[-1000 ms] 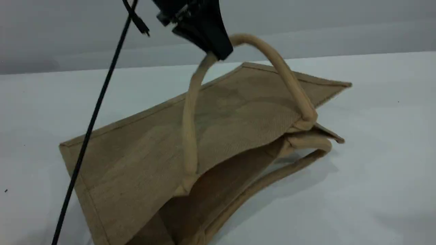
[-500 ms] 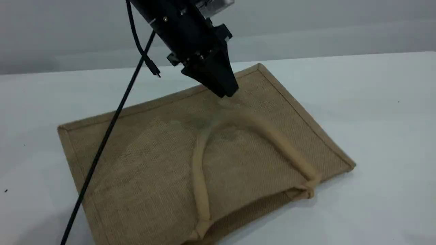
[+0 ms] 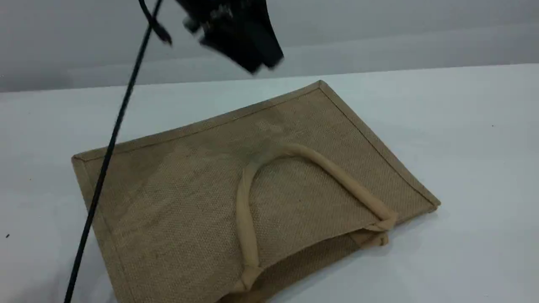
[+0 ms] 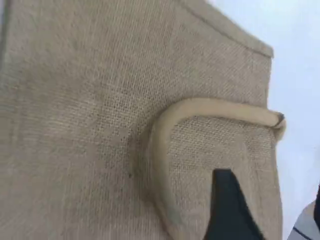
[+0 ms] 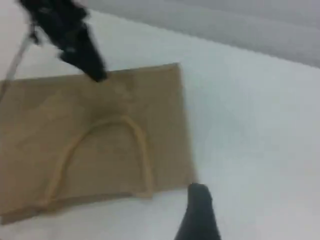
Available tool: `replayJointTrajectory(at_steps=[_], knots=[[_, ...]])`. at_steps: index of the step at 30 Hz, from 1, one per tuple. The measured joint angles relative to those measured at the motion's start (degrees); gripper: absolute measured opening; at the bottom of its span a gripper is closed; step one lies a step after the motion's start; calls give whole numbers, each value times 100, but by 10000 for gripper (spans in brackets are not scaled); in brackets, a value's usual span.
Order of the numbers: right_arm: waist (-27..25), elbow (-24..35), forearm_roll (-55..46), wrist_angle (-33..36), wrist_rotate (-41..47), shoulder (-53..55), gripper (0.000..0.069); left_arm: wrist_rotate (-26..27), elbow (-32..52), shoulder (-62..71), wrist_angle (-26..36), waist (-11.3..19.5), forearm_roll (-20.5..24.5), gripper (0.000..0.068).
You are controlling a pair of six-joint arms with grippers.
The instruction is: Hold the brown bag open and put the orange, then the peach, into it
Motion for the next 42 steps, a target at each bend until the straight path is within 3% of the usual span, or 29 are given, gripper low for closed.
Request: replayJointTrajectory(at_steps=[7, 12, 15, 20, 24, 27, 32, 42], knots=[[0, 795, -812, -8, 662, -952, 480, -718, 12, -1306, 36, -96, 1127, 367], [0, 1880, -802, -44, 751, -1940, 480, -1153, 12, -2282, 35, -127, 1562, 367], [0, 2559, -816, -493, 956, -2524, 480, -1451, 12, -2790, 35, -212, 1707, 367], [14, 3608, -817, -723, 1000, -3301, 480, -1732, 12, -3482, 24, -560, 2245, 367], [19, 4003, -804, -921, 1104, -3697, 480, -2170, 19, -3906, 17, -816, 2748, 367], [19, 4003, -799, -927, 1104, -3733, 480, -2222, 182, -4238, -8, -904, 2756, 367], [19, 4003, -793, -922, 1099, -3733, 480, -2222, 1199, -5130, -8, -909, 2770, 367], [19, 4003, -799, -912, 1099, -3727, 480, -2407, 4229, -7794, -96, -909, 2897, 367]])
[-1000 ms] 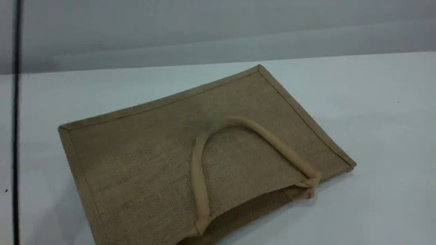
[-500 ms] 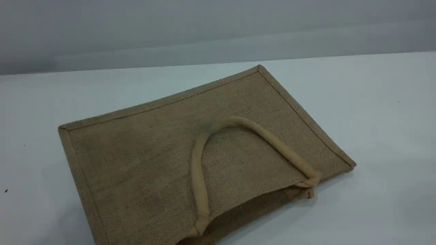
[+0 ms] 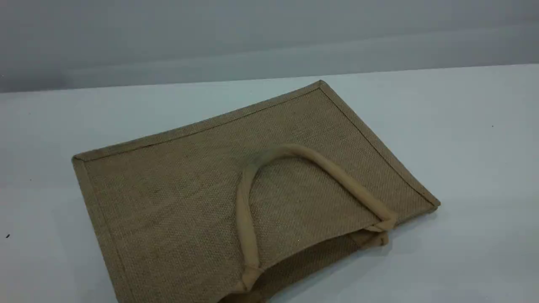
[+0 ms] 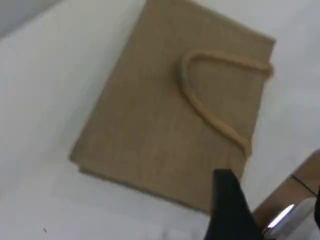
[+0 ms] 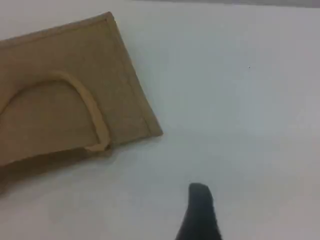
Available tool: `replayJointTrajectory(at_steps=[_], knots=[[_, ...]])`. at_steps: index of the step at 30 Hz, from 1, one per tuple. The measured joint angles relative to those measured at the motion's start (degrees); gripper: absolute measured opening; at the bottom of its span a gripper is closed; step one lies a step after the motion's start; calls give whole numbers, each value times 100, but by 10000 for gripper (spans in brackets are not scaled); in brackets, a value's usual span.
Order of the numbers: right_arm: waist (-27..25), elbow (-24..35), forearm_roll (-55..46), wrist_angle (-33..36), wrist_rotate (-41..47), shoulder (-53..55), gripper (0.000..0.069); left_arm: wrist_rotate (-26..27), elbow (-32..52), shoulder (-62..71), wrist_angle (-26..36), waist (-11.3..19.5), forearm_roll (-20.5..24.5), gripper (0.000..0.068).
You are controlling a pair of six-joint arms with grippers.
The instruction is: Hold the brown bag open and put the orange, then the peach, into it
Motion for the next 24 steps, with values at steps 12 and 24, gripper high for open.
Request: replayJointTrajectory(at_steps=[12, 24], knots=[[0, -5, 0, 12, 0, 0, 480, -1203, 2762, -3057, -335, 0, 432, 367], [0, -5, 0, 12, 0, 0, 480, -1316, 3667, -3894, -752, 0, 468, 367]])
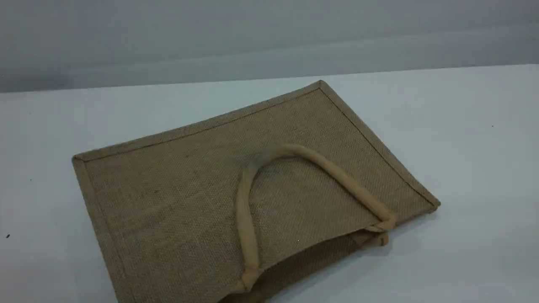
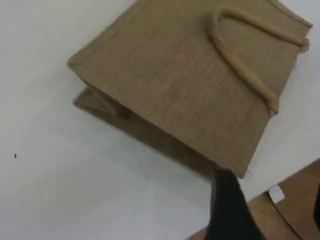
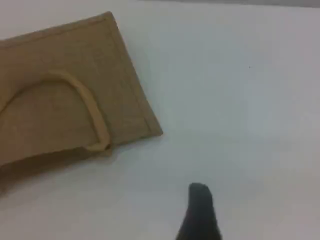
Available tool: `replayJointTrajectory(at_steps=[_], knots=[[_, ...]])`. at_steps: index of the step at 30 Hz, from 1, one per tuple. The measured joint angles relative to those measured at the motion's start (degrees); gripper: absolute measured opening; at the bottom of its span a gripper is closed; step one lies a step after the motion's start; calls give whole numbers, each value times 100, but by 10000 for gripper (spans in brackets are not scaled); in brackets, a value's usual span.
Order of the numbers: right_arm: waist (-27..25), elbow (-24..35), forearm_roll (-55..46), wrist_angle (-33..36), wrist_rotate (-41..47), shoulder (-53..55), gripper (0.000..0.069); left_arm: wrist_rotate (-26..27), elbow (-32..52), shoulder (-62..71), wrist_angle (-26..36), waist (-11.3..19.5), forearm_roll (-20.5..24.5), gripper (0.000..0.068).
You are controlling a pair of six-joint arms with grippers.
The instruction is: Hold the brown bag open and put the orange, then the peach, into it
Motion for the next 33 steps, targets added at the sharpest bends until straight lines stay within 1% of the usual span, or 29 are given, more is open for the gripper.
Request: replayJointTrajectory(at_steps=[5, 11, 13, 17, 19, 21, 27, 29, 31, 33], knots=[[-9, 0, 0, -6, -5, -154, 480, 0, -5, 0, 5, 0, -12, 367], [-56, -11, -1, 29, -5, -596, 480, 0, -10, 0, 28, 0, -25, 367], [48, -11, 3, 29, -5, -596, 480, 0, -10, 0, 28, 0, -25, 367], [422, -11, 3, 29, -5, -591, 480, 0, -10, -6, 28, 45, -25, 367], [479, -11, 3, 29, -5, -585, 480, 0, -10, -6, 28, 222, -25, 367], [464, -11, -2, 29, -5, -585, 480, 0, -10, -6, 28, 505, -25, 367], [464, -11, -1, 29, -5, -585, 480, 6, -10, -101, 22, 1691, -25, 367], [464, -11, 3, 29, -5, -585, 480, 17, -10, -237, 22, 2012, -25, 367], [464, -11, 3, 29, -5, -585, 480, 12, -10, -429, 22, 2257, -25, 367], [464, -11, 3, 29, -5, -585, 480, 9, -10, -622, 26, 2323, -25, 367]])
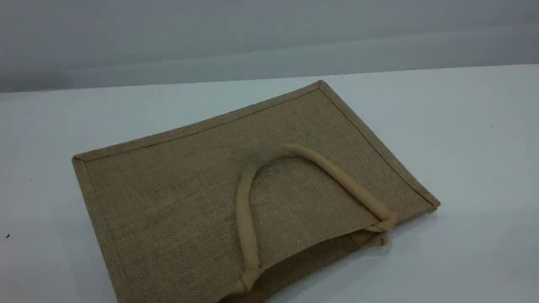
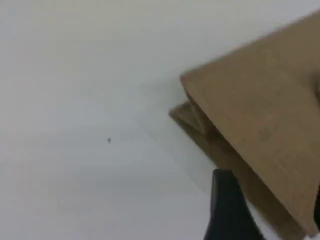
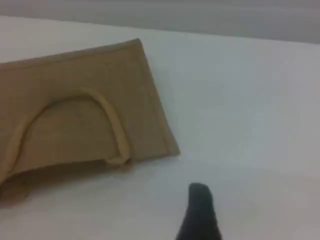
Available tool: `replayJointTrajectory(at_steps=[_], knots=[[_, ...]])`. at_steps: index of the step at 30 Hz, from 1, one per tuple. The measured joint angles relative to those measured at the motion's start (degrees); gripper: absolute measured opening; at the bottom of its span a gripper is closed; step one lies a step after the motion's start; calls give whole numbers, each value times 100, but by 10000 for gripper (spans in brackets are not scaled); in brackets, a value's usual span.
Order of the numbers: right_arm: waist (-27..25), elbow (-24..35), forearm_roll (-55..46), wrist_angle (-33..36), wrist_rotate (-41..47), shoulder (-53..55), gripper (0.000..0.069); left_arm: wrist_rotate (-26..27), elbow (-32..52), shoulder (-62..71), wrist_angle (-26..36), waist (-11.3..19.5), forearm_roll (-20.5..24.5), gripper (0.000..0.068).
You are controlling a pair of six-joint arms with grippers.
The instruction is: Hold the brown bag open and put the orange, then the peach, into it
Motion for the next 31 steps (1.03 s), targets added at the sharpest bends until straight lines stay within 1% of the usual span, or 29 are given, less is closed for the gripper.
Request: replayJointTrajectory(at_steps=[3, 31], knots=[[0, 0, 0, 0, 0, 0, 480, 0, 0, -179, 0, -5, 0, 367], [0, -4, 0, 0, 0, 0, 478, 0, 0, -169, -6, -12, 0, 367]])
